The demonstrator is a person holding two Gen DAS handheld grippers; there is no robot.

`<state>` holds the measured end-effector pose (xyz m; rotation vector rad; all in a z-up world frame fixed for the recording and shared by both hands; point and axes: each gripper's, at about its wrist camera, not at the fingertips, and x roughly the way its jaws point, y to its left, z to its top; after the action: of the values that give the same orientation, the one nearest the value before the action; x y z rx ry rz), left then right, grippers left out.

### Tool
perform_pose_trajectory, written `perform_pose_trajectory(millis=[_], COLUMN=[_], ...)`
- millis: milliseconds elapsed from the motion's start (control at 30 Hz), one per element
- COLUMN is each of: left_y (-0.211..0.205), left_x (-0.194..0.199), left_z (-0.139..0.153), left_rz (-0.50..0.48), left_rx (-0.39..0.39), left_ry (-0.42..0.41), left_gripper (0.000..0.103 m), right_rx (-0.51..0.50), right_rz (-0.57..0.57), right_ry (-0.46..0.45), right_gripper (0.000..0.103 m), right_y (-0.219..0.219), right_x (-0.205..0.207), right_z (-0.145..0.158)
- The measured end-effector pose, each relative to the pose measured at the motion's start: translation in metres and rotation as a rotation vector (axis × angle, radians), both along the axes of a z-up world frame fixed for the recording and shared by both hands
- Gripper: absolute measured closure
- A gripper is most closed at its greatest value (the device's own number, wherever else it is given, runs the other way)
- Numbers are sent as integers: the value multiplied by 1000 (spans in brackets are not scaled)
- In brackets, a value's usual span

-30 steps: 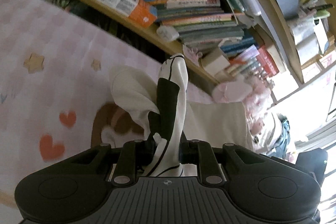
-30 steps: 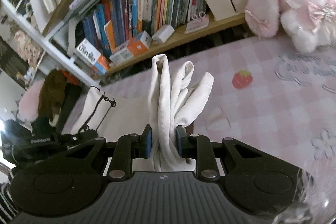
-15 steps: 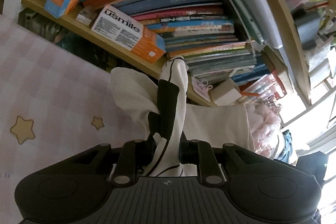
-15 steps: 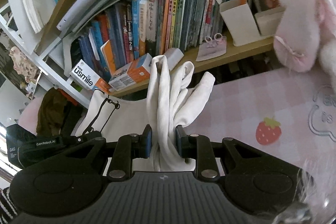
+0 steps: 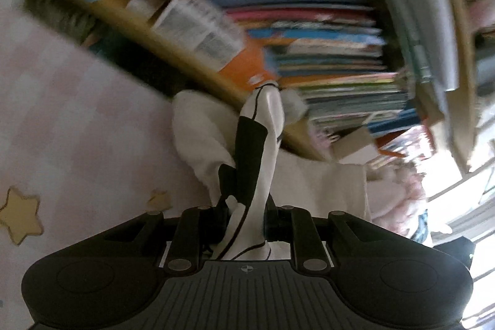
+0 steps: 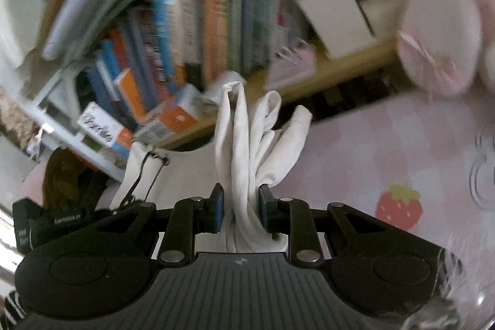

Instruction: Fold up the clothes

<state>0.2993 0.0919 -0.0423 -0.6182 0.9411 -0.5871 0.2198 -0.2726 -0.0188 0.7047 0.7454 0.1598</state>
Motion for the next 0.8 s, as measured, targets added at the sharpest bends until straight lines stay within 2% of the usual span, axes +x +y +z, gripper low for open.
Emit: perform_pose_trajectory(millis=[100, 200, 367, 433, 467, 533, 700, 800], left_y=[8, 12, 19, 23, 25, 29, 29, 26], left_x=[0, 0, -3, -7, -9, -17, -51, -74], left_z=[-15, -22, -26, -20, -17, -5, 18, 28], left_rz=[33, 53, 106, 132, 143, 147, 141, 142], left_rx=[-57, -84, -109, -96, -85, -33, 104, 186], left_ry=[44, 67, 108, 104, 97, 49, -40, -83], left_gripper=[83, 77, 65, 55, 52, 49, 37, 36], right_rx=[47, 114, 180, 171, 151, 99, -10, -63], right_rz=[-68, -119, -167, -177, -179, -173, -148, -152], right_ry=[52, 57, 57, 64, 67, 69, 54, 45], right_gripper=[81, 77, 75, 69, 63, 58, 54, 52], right_y=[-5, -9, -12, -10, -9, -6, 1, 7], right_x=[-1, -6, -12, -13, -15, -20, -41, -58], right_z=[-22, -34, -40, -37, -33, -26, -9, 1])
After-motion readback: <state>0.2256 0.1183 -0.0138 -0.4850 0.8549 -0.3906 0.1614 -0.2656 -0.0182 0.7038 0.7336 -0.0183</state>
